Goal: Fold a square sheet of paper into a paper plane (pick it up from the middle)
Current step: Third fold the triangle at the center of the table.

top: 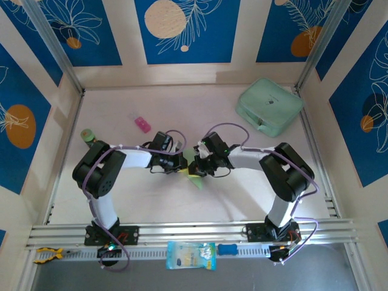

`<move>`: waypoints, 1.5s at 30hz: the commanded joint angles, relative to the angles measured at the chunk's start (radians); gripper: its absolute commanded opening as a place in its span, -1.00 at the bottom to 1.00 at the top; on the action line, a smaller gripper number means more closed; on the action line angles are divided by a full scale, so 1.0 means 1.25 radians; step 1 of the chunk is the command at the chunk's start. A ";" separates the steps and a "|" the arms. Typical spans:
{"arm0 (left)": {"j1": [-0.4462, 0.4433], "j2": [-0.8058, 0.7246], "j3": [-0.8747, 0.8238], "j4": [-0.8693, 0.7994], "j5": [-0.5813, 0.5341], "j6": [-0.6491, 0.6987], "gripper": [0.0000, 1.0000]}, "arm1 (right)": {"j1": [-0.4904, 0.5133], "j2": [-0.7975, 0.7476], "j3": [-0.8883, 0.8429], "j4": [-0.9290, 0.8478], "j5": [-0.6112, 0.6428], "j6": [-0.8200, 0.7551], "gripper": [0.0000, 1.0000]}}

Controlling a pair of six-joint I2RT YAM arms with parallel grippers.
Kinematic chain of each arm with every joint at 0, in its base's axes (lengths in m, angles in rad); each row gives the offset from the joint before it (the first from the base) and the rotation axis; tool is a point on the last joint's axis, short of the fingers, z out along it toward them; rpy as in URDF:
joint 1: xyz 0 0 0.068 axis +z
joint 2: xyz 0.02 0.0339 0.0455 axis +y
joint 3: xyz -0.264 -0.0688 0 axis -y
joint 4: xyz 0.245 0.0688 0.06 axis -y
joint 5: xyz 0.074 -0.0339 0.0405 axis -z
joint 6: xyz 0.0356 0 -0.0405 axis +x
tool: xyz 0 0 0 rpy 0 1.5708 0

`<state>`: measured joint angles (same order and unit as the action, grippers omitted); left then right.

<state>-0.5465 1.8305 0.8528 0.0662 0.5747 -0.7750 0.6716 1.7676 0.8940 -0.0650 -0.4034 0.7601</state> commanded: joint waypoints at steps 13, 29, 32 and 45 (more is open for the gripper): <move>-0.003 0.026 -0.027 -0.071 -0.073 0.019 -1.00 | -0.006 -0.022 -0.104 -0.040 0.004 -0.014 -0.84; -0.002 0.021 -0.033 -0.069 -0.077 0.012 -1.00 | -0.035 -0.153 -0.206 -0.111 -0.001 -0.042 -0.80; -0.003 0.017 -0.034 -0.070 -0.079 0.011 -1.00 | -0.030 -0.168 -0.173 -0.117 -0.005 -0.046 -0.80; -0.003 0.014 -0.042 -0.057 -0.074 0.000 -1.00 | 0.011 -0.040 -0.072 -0.075 -0.012 -0.031 -0.80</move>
<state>-0.5465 1.8263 0.8398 0.0875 0.5686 -0.7795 0.6796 1.6768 0.8143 -0.1356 -0.4007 0.7223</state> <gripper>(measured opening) 0.050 0.101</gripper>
